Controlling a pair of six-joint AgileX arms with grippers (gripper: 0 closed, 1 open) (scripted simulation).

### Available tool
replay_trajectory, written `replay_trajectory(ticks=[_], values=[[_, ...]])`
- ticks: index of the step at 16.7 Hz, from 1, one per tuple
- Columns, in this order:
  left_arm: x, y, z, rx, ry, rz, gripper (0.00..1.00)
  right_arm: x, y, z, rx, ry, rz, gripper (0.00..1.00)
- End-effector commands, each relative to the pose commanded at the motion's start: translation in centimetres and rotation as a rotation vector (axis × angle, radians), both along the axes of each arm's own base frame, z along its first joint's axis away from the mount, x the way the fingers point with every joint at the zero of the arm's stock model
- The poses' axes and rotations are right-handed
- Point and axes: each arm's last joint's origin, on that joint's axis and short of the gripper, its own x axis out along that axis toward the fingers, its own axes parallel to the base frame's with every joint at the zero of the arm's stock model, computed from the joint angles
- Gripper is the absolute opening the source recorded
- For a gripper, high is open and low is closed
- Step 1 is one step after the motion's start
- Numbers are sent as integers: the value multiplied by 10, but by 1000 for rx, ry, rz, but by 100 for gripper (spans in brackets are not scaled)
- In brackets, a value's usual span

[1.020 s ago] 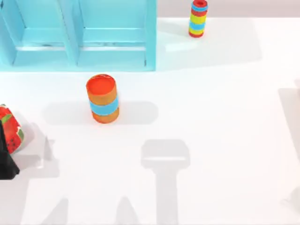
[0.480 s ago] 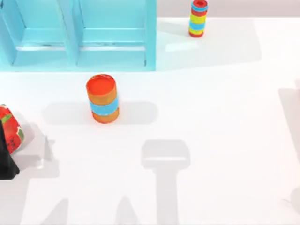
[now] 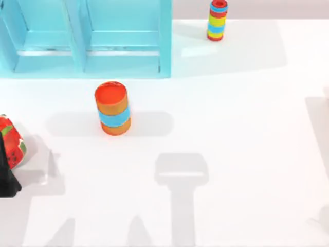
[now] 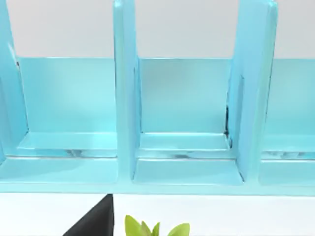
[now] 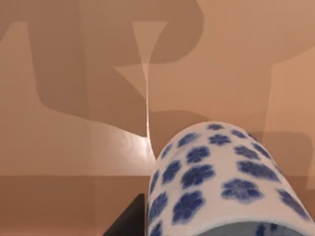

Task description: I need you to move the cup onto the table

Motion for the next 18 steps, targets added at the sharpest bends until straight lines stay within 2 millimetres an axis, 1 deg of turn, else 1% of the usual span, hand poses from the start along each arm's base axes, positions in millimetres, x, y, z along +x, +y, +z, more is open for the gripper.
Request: replay_trajectory(ticks=[8,9,18], values=[[0,0,0,0,0,0,100,0,0,0,0,0,0,2],[0,0,0,0,0,0,100,0,0,0,0,0,0,0],[0,0,0,0,0,0,100,1,0,1,-2,-2,0,0]])
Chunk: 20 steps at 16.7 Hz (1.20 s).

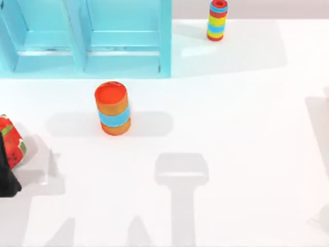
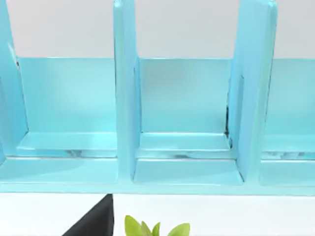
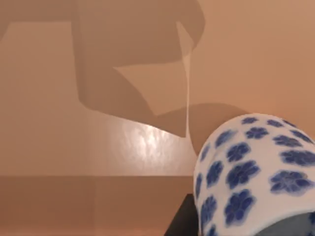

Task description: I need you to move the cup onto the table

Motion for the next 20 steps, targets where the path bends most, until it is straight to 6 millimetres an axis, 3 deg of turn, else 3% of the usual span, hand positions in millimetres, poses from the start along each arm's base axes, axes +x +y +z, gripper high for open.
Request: replay_trajectory(ticks=[4,8,13,16,20], values=[[0,0,0,0,0,0,100,18,16,16,-36,-41,58,0],[0,0,0,0,0,0,100,34,53,54,-53,-99,115,0],[0,0,0,0,0,0,100,16,92,92,-12,-51,62,0],[0,0,0,0,0,0,100,2,99,99,0,-5,6,0],[0,0,0,0,0,0,100,0,100,100,0,0,-1,0]])
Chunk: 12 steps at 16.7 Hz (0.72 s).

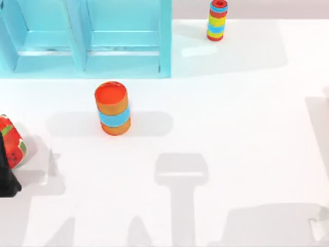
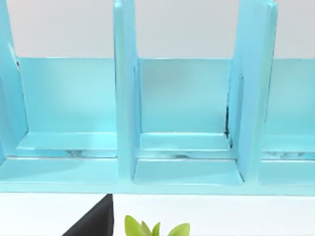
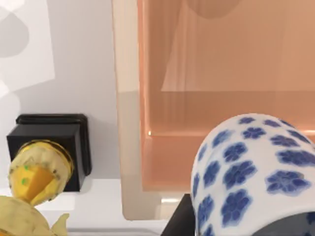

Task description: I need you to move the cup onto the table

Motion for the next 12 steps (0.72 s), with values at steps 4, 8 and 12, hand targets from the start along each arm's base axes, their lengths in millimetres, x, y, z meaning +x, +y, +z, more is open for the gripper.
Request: replay_trajectory(ticks=[4,8,12], values=[[0,0,0,0,0,0,100,9,2,2,1,5,-6,0],[0,0,0,0,0,0,100,51,26,15,5,46,-19,0],[0,0,0,0,0,0,100,117,85,23,-5,88,-22,0]])
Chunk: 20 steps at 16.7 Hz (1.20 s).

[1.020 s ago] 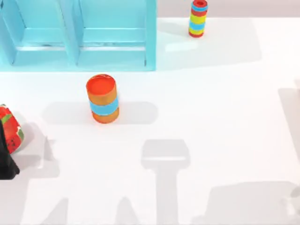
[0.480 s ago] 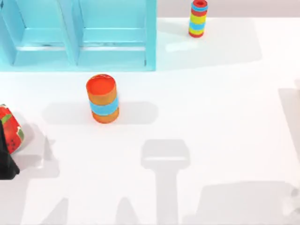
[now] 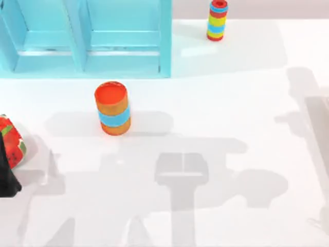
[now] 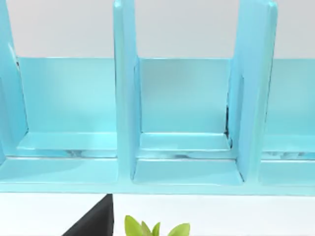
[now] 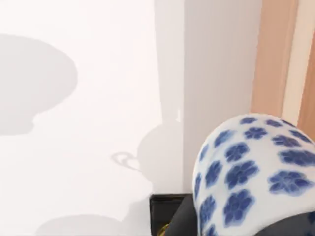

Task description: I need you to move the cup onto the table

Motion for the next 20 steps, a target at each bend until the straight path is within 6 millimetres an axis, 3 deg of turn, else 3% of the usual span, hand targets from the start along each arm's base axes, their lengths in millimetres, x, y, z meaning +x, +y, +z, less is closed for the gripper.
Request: replay_trajectory(ticks=[3,5,9,11,14,20], values=[[0,0,0,0,0,0,100,35,73,-1,-18,6,8,0],[0,0,0,0,0,0,100,45,129,-4,-24,-9,12,0],[0,0,0,0,0,0,100,34,236,-10,-7,-62,25,0],[0,0,0,0,0,0,100,20,276,-15,3,-78,24,0],[0,0,0,0,0,0,100,6,306,-22,1,-85,22,0],[0,0,0,0,0,0,100,7,307,-24,1,-84,16,0]])
